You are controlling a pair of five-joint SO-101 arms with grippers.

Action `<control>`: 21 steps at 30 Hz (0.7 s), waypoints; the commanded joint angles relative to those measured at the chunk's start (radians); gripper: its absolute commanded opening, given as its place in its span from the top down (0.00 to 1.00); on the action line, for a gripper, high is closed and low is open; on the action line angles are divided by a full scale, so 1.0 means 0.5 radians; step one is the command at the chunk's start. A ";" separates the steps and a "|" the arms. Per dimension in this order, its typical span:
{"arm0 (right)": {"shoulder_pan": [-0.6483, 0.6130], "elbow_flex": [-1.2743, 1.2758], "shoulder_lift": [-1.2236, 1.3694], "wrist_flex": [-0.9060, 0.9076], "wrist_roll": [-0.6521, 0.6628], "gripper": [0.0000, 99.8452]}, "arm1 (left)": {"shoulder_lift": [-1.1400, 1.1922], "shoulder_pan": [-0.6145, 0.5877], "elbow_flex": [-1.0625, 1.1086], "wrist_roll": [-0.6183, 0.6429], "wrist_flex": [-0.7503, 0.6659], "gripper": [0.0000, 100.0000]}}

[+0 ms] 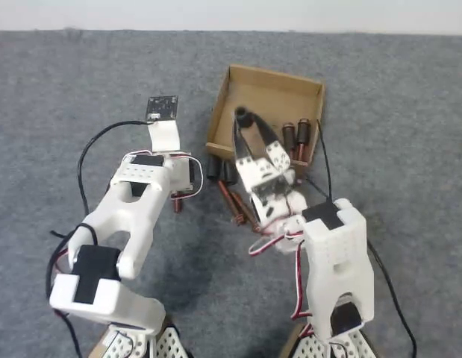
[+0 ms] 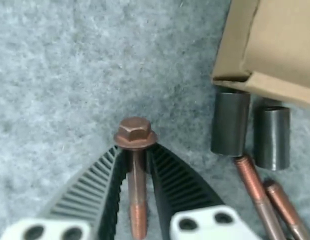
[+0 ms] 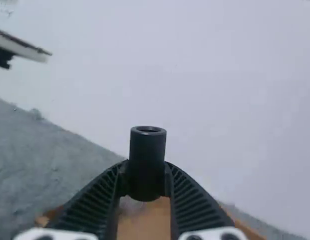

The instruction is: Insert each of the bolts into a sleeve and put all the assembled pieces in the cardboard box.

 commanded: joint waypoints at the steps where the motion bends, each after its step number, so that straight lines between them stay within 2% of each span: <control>1: -0.023 0.230 -0.146 -0.143 0.031 0.99 | -0.157 0.009 -0.026 -0.021 -0.055 0.99; 4: -0.032 0.451 -0.222 -0.167 0.021 0.99 | -0.157 0.009 -0.026 -0.021 -0.055 0.99; 10: -0.023 0.868 -0.450 -0.176 -0.285 0.99 | -0.157 0.009 -0.023 -0.021 -0.055 0.99; 21: -0.029 1.372 -0.710 -0.247 -0.466 0.99 | -0.172 0.012 -0.029 -0.015 -0.055 0.99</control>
